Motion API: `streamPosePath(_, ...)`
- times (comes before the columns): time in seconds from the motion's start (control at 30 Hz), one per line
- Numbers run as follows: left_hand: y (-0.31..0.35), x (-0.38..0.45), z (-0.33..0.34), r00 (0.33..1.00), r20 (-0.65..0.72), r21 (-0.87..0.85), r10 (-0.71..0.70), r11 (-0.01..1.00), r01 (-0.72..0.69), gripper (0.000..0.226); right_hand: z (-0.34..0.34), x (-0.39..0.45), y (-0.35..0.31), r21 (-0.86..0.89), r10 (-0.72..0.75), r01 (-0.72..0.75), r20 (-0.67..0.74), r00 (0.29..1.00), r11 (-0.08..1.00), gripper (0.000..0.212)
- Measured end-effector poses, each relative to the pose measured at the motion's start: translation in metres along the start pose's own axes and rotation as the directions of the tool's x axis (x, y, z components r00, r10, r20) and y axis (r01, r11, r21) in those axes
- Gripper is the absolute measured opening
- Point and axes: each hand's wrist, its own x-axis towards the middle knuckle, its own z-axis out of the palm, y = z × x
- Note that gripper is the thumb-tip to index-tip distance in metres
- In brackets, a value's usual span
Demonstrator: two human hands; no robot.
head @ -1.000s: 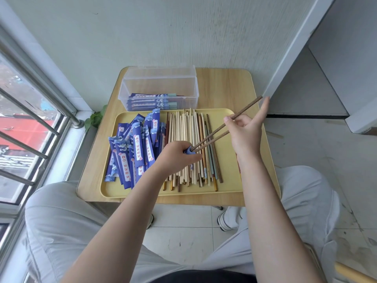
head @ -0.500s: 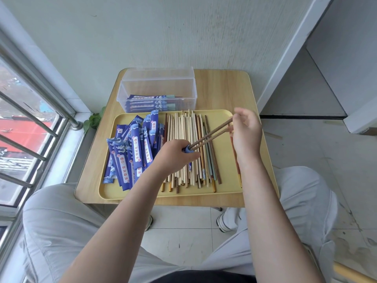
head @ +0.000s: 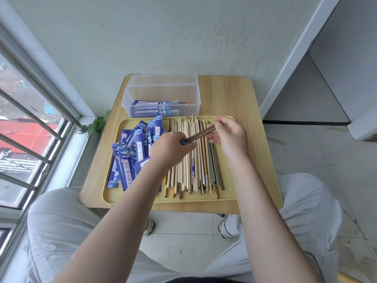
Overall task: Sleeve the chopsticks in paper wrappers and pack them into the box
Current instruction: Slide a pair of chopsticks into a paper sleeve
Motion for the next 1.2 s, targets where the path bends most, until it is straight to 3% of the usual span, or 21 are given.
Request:
streamPosePath(0.27, -0.001, 0.039, -0.037, 0.987, -0.128, 0.148, 0.1, 0.986, -0.081, 0.027, 0.011, 0.035, -0.025, 0.255, 0.178, -0.186, 0.057, 0.982, 0.949, 0.022)
streamPosePath(0.4, -0.023, 0.062, -0.045, 0.911, -0.378, 0.103, 0.165, 0.985, -0.135, 0.078, 0.018, 0.068, -0.041, 0.472, 0.26, -0.182, -0.104, 0.96, 0.862, 0.024)
streamPosePath(0.47, -0.033, 0.071, -0.045, 0.89, -0.442, 0.08, 0.115, 0.993, -0.089, 0.078, 0.025, 0.086, -0.043, 0.527, 0.283, -0.159, -0.164, 0.945, 0.835, 0.027)
streamPosePath(0.53, -0.041, 0.079, -0.041, 0.929, -0.367, 0.056, 0.056, 0.998, -0.039, 0.077, 0.039, 0.1, -0.042, 0.503, 0.299, -0.171, -0.184, 0.936, 0.847, 0.03)
streamPosePath(0.77, -0.067, 0.1, -0.027, 0.98, -0.179, 0.106, -0.092, 0.988, 0.112, 0.079, 0.1, 0.13, -0.03, 0.231, 0.315, -0.284, -0.109, 0.943, 0.931, 0.025)
streamPosePath(0.87, -0.071, 0.1, -0.019, 0.982, -0.16, 0.182, -0.097, 0.975, 0.126, 0.077, 0.109, 0.136, -0.025, -0.184, 0.209, -0.233, -0.139, 0.968, 0.955, 0.013)
streamPosePath(0.93, -0.072, 0.099, -0.012, 0.98, -0.172, 0.203, -0.103, 0.969, 0.137, 0.077, 0.107, 0.142, -0.018, -0.522, 0.029, -0.09, -0.124, 0.992, 0.848, 0.021)
streamPosePath(1.0, -0.073, 0.1, -0.008, 0.976, -0.19, 0.188, -0.108, 0.971, 0.144, 0.077, 0.104, 0.146, -0.014, -0.695, -0.084, 0.014, -0.067, 0.994, 0.719, 0.026)
streamPosePath(1.2, -0.069, 0.101, -0.011, 0.975, -0.184, 0.189, -0.124, 0.969, 0.159, 0.075, 0.102, 0.147, -0.021, -0.826, -0.202, 0.132, 0.023, 0.979, 0.548, 0.026)
